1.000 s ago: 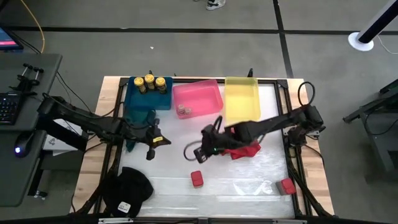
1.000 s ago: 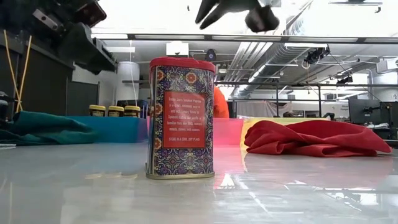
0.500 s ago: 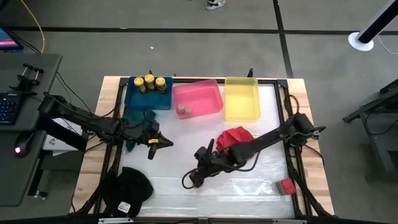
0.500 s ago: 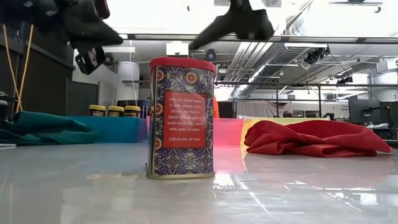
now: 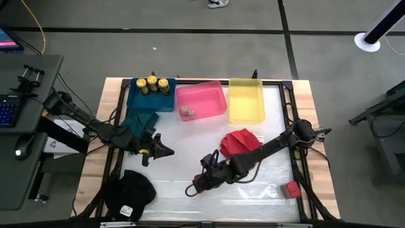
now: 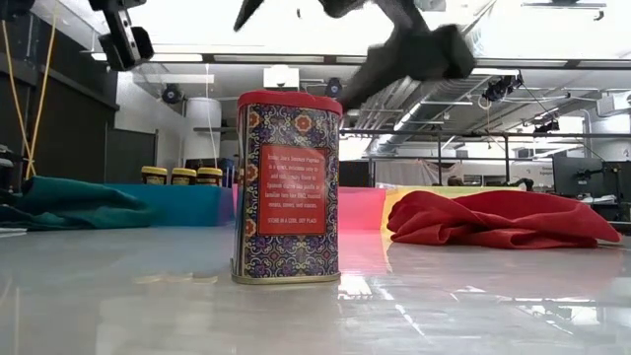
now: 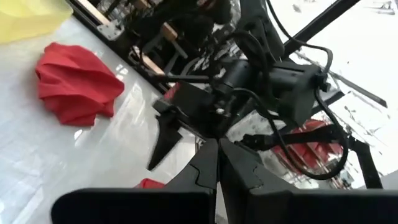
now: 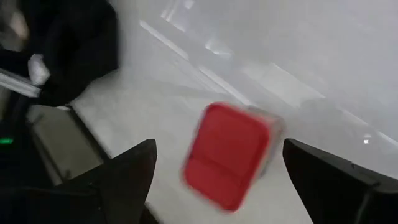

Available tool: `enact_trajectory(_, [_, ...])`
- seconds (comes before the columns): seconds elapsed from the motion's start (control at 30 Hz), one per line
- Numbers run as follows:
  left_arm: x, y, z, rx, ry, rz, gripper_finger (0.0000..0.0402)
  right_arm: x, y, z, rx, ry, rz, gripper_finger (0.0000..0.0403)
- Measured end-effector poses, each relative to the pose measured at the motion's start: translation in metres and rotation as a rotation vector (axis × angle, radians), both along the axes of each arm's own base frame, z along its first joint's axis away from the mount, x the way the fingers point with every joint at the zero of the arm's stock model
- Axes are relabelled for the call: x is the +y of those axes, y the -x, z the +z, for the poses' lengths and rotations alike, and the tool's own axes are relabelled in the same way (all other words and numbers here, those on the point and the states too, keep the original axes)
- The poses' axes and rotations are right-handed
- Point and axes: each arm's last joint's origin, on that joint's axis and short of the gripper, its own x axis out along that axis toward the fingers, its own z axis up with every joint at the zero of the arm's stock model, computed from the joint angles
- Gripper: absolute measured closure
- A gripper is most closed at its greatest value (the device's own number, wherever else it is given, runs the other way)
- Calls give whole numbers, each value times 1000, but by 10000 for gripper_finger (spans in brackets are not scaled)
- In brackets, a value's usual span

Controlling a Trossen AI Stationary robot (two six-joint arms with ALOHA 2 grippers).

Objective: Sort spices by type
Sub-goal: Put the left red seasoning bottle into the yellow bin

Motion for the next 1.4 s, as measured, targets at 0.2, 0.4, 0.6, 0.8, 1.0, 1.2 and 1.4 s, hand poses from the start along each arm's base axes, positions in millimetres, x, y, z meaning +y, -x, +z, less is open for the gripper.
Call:
enact_trajectory(0.2, [-10,5,1,-6,2,-25,402,9,7,3,13,-3,-78,57])
enact_trajectory(0.4, [-18,9,0,-8,-13,-69,402,4,3,6,16,-27,-120,57])
enact_trajectory(0.6, [-21,11,0,-7,-49,-89,402,18,-23,16,104,22,-83,57])
enact_trajectory(0.8, [-21,11,0,-10,-59,-95,402,22,-35,27,277,182,-116,57])
enact_trajectory(1.0, [-21,11,0,-11,-69,-123,402,26,-33,9,303,19,-159,57])
enact_trajectory(1.2, [-21,11,0,-15,-83,-125,402,32,-39,0,220,-13,-225,57])
enact_trajectory(1.4, [-21,11,-1,-17,-100,-128,402,30,-42,-6,236,-22,-244,57])
